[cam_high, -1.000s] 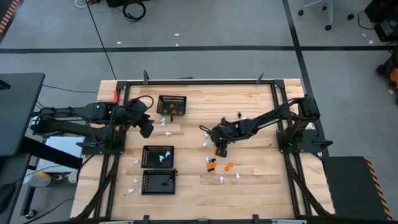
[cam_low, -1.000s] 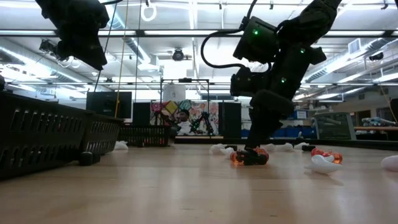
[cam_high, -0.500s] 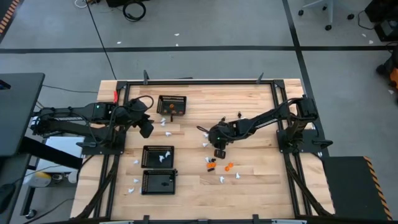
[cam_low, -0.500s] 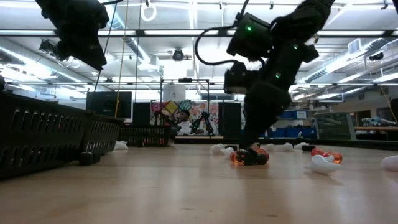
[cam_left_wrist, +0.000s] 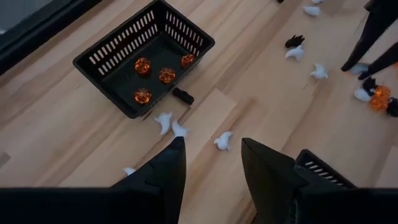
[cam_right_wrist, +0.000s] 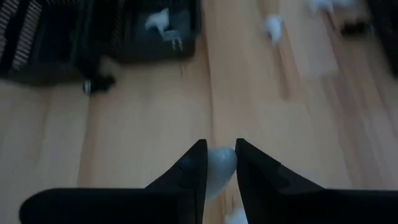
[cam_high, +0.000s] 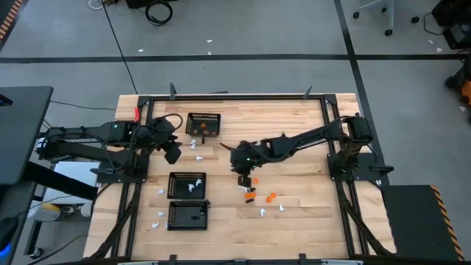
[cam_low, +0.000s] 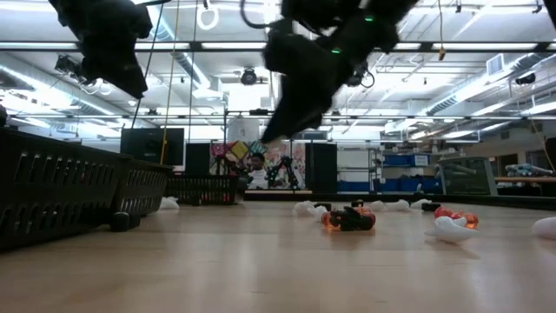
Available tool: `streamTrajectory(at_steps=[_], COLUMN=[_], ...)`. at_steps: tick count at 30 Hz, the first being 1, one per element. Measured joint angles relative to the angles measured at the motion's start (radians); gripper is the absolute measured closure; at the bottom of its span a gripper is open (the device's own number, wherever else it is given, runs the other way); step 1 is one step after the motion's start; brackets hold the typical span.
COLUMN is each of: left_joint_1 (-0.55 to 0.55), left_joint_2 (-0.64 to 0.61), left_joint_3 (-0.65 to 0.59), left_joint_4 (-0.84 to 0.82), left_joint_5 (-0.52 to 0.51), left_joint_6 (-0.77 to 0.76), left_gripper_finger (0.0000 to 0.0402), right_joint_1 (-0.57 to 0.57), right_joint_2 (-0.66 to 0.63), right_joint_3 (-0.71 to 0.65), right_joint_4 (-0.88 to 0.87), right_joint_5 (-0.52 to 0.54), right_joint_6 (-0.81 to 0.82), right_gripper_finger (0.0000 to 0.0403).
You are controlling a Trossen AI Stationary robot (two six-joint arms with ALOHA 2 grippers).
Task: Sort Halloween decoration
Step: Put the white toy into the middle black bin
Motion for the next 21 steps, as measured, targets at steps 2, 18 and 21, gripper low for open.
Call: streamTrajectory(at_steps=[2,18,21], left_joint_1=[0.000,-0.041,-0.050], left_joint_2=[0.000,0.000,0.000], left_joint_3=[0.000,0.000,0.000], left_joint_4=[-0.012,-0.167,-0.181], left_joint_5=[0.000,0.262,0.262], left_joint_6=[0.016,-0.044,-0.083], left_gripper_finger=[0.0239,0.0239,0.0239], right_joint_1=[0.009,0.072,0.072], right_joint_2=[0.060,0.552,0.611], right_joint_3=[0.079,0.824,0.883], right_joint_4=[-0.007,-0.121,-0.132], right_joint_5=[-0.005,-0.077,-0.103], right_joint_6=[-0.016,-0.041,-0.016], right_gripper_finger=[0.0321,0.0321,0.0321])
